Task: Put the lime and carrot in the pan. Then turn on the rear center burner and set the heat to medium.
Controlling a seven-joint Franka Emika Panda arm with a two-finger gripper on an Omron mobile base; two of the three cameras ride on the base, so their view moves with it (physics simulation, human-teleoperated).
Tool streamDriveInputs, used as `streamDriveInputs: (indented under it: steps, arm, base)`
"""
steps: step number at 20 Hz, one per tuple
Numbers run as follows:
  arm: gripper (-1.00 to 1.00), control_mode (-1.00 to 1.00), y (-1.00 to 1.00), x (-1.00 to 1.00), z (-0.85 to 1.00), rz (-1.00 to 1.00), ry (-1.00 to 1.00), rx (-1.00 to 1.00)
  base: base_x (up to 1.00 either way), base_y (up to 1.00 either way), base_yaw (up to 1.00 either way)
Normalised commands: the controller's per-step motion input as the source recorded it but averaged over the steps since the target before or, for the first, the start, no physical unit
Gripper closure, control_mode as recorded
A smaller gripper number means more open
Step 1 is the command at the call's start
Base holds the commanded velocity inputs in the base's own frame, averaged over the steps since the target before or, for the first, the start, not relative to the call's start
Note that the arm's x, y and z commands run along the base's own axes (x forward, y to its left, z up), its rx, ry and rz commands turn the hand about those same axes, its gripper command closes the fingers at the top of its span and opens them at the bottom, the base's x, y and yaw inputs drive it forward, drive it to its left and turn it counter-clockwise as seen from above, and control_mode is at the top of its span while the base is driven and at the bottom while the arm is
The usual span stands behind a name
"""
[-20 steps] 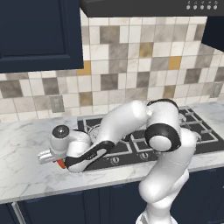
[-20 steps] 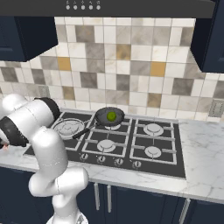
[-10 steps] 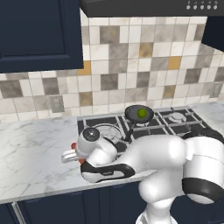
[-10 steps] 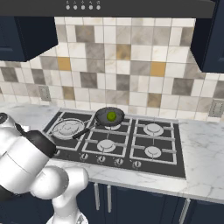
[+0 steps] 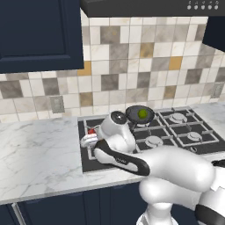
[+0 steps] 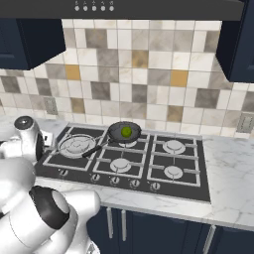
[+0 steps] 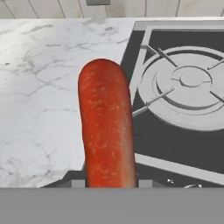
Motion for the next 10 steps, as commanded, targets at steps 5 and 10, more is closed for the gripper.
streamDriveInputs:
  steps: [5, 10]
  arm:
    - [1.0, -1.0, -0.61, 0.37, 0.31, -0.02, 0.22, -0.02]
    - [1.0, -1.0, -0.82, 0.45, 0.27, -0.12, 0.24, -0.13]
  base:
    - [0.0, 0.0, 0.0]
    - [0.0, 0.0, 0.0]
